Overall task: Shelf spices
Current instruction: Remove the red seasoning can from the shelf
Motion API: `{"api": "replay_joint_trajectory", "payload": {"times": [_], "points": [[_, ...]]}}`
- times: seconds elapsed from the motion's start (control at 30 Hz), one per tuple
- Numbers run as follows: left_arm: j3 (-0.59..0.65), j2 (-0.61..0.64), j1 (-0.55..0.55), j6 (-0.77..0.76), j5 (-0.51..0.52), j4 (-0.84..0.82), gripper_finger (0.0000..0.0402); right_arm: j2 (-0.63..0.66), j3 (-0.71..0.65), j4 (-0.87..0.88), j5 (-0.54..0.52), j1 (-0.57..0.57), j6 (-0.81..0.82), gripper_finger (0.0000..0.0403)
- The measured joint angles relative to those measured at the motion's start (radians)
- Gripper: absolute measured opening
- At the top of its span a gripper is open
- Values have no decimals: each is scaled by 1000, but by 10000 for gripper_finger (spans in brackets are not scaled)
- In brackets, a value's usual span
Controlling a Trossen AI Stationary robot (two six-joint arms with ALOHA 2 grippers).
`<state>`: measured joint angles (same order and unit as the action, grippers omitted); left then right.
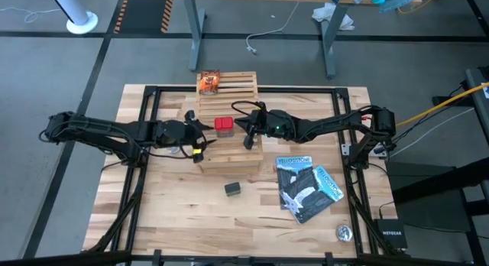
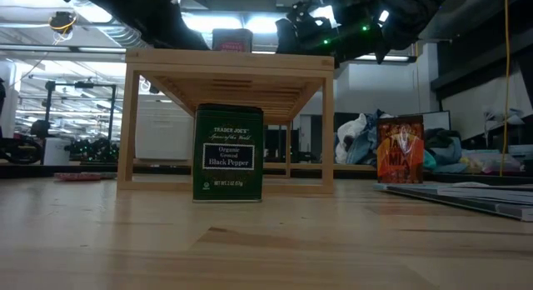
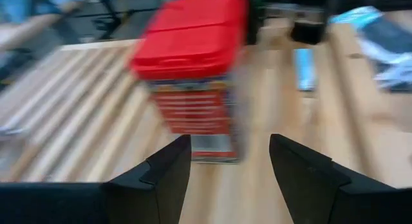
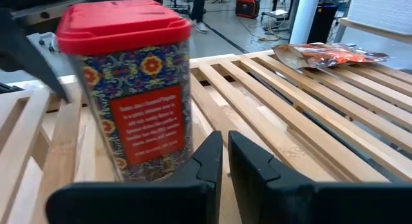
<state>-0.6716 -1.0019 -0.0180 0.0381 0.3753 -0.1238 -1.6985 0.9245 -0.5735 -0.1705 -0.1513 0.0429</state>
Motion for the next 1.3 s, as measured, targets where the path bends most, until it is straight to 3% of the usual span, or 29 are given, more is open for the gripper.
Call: {"api": "replay_joint_trajectory", "payload": {"times": [0.07,0.2,0.47,0.97,1.3], "points": [[0,0,7,11,52,0,203,0,0,0,-4,0,0,33],[0,0,36,9,60,0,203,0,0,0,1,0,0,33],[0,0,102,-24,-93,1,203,0,0,0,5,0,0,33],[0,0,108,71,-109,10,203,0,0,-1,57,0,0,33],[0,0,183,81,-257,63,203,0,0,-16,69,0,0,33]]}}
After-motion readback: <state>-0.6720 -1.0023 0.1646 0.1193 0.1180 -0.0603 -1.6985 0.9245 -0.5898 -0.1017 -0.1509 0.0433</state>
